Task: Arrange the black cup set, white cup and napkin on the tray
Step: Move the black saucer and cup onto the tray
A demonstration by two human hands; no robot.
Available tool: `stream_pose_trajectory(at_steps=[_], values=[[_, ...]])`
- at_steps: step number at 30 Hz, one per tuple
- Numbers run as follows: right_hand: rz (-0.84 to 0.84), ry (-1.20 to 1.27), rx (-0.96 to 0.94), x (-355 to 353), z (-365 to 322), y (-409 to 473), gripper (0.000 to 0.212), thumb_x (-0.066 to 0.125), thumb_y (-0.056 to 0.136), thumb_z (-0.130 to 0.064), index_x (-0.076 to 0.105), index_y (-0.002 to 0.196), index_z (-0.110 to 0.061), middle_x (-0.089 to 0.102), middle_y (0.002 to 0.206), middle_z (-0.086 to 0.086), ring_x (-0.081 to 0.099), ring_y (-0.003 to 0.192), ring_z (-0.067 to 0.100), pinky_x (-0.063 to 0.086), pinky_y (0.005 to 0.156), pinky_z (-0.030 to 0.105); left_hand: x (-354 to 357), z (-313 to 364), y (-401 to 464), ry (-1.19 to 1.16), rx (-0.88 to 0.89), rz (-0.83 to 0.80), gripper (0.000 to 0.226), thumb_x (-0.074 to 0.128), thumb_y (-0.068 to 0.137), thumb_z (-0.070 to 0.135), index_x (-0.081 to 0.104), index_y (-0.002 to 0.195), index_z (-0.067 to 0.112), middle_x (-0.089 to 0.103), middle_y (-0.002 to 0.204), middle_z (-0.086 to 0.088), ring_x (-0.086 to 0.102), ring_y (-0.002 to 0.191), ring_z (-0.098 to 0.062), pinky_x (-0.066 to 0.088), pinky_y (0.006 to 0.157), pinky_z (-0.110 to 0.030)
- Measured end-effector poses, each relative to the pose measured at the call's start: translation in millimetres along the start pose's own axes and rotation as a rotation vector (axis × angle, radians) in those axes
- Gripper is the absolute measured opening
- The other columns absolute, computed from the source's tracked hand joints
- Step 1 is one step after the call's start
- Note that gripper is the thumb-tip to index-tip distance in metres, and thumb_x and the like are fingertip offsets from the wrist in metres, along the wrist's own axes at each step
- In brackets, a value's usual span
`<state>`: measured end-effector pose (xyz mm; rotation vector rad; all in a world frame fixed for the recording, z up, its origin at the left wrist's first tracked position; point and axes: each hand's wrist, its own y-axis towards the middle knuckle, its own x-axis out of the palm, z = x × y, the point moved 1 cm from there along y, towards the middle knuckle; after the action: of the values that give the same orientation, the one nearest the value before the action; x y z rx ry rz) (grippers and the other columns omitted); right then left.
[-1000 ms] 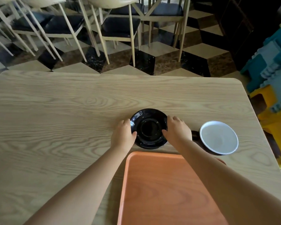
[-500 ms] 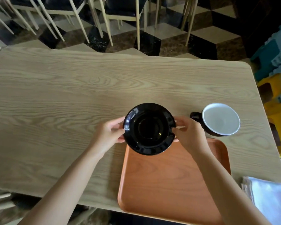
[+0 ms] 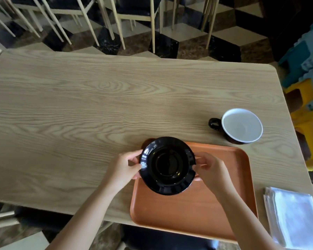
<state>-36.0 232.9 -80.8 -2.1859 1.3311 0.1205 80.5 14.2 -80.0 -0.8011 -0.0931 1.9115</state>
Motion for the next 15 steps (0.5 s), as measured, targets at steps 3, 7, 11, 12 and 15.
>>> stream_pose_trajectory(at_steps=[3,7,11,12,15], values=[[0.005,0.003,-0.009,-0.2,2.1,1.1,0.053,0.054,0.074,0.009,0.066,0.082,-0.042,0.073,0.077,0.004,0.07,0.059,0.018,0.061,0.059,0.035,0.1,0.6,1.0,0.022,-0.008,-0.005,0.05,0.061,0.082,-0.001,0.055,0.125,0.022,0.063,0.084,0.004,0.07,0.058,-0.02,0.058,0.055,-0.023],[0.004,0.027,-0.001,-0.3,5.4,2.3,0.047,0.056,0.076,0.009,0.068,0.091,-0.034,0.071,0.078,0.003,0.07,0.062,0.018,0.06,0.059,0.034,-1.1,1.2,0.6,0.01,-0.019,-0.013,0.048,0.062,0.082,0.001,0.055,0.124,0.024,0.063,0.085,0.004,0.071,0.058,-0.017,0.055,0.054,-0.018],[-0.002,0.032,0.003,0.0,3.2,4.7,0.052,0.055,0.076,0.008,0.066,0.082,-0.042,0.071,0.077,0.002,0.07,0.061,0.019,0.06,0.062,0.037,-0.9,2.0,2.4,-0.006,-0.046,0.003,0.048,0.061,0.083,0.001,0.056,0.124,0.024,0.063,0.086,0.004,0.07,0.058,-0.016,0.052,0.053,-0.013],[-0.006,0.025,0.001,-0.3,2.8,5.1,0.051,0.055,0.076,0.008,0.066,0.08,-0.041,0.071,0.077,0.002,0.07,0.062,0.021,0.061,0.063,0.038,-0.7,1.8,2.7,-0.009,-0.051,0.006,0.048,0.062,0.082,0.001,0.056,0.124,0.023,0.063,0.086,0.004,0.07,0.058,-0.016,0.052,0.052,-0.013],[-0.015,0.011,0.003,-0.4,1.4,3.3,0.047,0.055,0.077,0.006,0.066,0.082,-0.039,0.071,0.074,-0.003,0.07,0.062,0.018,0.061,0.062,0.036,-0.9,2.3,1.4,0.001,-0.044,0.009,0.047,0.061,0.083,0.001,0.055,0.125,0.022,0.063,0.085,0.005,0.07,0.059,-0.016,0.054,0.054,-0.015]])
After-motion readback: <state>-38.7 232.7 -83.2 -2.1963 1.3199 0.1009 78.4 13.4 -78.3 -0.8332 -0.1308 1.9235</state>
